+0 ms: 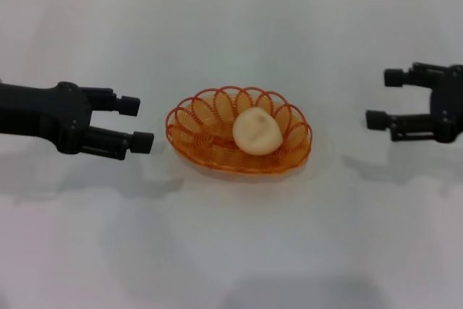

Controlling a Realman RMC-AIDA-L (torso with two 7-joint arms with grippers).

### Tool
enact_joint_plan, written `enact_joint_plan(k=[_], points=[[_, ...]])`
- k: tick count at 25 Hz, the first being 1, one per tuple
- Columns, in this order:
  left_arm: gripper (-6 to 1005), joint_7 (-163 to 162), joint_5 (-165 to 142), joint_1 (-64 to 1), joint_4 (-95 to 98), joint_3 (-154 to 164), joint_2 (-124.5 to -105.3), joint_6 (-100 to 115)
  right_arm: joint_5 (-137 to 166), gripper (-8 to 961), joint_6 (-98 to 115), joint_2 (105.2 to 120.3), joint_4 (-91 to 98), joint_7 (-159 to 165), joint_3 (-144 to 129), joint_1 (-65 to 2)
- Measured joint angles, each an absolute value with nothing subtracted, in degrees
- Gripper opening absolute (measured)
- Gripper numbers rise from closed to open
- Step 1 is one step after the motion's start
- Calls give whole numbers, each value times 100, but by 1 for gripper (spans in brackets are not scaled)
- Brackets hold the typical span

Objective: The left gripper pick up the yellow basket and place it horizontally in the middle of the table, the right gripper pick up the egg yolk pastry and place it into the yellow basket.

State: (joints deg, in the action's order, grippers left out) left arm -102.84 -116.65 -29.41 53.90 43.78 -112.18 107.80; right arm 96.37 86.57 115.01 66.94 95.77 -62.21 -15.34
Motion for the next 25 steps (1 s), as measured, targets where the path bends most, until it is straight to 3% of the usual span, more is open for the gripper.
enact_joint_plan(k=[25], points=[[888, -10245, -11689, -2875, 5379, 4421, -11286, 10943, 10030, 870, 8904, 11504, 6796, 9463, -6199, -1557]])
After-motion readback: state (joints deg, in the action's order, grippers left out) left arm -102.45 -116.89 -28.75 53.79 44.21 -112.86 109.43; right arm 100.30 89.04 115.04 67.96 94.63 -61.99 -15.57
